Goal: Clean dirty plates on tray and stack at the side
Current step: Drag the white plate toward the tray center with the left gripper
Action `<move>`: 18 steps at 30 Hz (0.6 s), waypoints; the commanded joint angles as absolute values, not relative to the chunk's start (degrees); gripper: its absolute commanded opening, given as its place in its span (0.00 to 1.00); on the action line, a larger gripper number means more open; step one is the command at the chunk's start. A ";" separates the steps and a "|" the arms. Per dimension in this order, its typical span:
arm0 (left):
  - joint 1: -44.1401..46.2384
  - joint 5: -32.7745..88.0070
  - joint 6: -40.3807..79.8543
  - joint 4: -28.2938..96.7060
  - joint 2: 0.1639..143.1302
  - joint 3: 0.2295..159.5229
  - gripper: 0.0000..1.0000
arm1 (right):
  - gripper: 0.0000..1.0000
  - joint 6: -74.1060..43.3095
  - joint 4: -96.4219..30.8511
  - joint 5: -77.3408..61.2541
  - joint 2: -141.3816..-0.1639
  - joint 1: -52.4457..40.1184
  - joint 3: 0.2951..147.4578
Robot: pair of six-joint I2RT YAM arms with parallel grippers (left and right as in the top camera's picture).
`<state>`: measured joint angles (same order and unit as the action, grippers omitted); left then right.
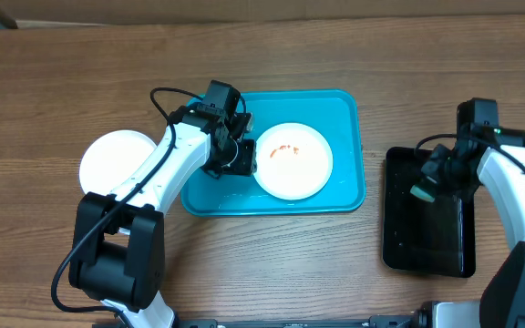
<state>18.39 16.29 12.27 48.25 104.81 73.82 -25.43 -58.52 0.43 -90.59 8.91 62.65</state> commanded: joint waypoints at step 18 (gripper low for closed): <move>28.77 11.62 31.38 33.30 105.60 64.20 0.33 | 0.04 -25.08 -60.75 -0.08 -90.65 8.95 64.10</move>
<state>27.99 14.72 29.08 33.01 104.84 64.86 -25.43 -60.88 0.21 -90.61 8.91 64.01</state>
